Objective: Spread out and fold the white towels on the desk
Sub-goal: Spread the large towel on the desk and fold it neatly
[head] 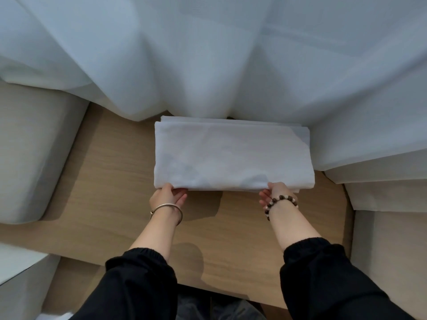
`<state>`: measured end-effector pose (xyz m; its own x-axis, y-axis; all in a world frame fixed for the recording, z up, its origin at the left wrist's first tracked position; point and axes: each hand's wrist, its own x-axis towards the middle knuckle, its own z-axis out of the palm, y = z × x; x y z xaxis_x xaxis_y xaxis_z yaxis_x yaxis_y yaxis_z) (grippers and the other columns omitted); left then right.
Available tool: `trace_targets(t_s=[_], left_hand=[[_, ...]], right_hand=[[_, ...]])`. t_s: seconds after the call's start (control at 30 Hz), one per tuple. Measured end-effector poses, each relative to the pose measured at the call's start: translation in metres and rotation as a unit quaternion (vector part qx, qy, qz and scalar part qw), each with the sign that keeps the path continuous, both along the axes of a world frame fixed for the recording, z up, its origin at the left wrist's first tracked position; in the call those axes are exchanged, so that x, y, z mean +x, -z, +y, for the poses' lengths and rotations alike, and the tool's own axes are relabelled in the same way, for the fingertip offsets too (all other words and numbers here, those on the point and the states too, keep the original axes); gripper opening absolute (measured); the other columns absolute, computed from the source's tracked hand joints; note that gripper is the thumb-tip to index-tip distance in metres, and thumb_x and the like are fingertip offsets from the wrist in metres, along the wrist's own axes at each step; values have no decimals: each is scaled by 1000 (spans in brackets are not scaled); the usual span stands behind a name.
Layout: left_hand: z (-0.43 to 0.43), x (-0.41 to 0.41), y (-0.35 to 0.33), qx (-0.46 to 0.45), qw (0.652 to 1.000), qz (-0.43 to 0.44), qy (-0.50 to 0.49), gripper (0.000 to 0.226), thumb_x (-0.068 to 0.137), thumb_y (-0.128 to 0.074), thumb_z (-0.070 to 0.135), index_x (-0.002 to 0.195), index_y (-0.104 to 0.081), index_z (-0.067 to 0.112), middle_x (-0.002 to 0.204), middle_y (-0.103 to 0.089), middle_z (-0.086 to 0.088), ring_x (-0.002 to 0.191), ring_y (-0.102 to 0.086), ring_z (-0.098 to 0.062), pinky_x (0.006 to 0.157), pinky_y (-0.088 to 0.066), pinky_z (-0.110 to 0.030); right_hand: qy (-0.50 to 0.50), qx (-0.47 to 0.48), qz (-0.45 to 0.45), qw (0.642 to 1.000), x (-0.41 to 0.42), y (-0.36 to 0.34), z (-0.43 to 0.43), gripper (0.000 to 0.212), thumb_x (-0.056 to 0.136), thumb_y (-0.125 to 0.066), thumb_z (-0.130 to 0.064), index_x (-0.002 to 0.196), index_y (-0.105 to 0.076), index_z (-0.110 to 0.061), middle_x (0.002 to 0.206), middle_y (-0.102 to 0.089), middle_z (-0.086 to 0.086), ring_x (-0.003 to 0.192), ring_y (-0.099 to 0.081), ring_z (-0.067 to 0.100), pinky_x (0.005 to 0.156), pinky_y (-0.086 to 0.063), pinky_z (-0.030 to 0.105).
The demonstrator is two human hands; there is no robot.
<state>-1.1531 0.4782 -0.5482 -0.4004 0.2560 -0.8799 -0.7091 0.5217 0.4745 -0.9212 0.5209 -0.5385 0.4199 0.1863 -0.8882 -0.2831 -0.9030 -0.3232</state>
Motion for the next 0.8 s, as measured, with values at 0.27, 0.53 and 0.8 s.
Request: trace_targets(t_s=[0.27, 0.53, 0.8], left_hand=[[-2, -5, -18, -13, 891, 388, 236, 26, 73, -50, 20, 51, -38, 12, 51, -34, -4, 52, -31, -24, 50, -27, -29], [105, -3, -36, 214, 558, 598, 534, 31, 82, -60, 5, 113, -64, 2, 114, -63, -16, 111, -51, -35, 95, -36, -36], [201, -21, -17, 5, 521, 360, 774, 46, 99, -35, 41, 99, -68, 9, 110, -64, -14, 104, -57, -30, 81, -38, -29]], right_hand=[[-531, -33, -213, 820, 12, -17, 0, 51, 93, -47, -46, 65, -62, -6, 56, -65, 4, 54, -61, 22, 53, -44, 26], [-649, 267, -352, 619, -30, -30, 95, 32, 93, -52, -28, 119, -55, -9, 121, -53, 11, 114, -45, 29, 90, -38, 36], [-771, 90, -165, 608, -29, -14, 180, 44, 101, -31, -44, 75, -52, -14, 89, -56, 8, 88, -52, 26, 71, -34, 29]])
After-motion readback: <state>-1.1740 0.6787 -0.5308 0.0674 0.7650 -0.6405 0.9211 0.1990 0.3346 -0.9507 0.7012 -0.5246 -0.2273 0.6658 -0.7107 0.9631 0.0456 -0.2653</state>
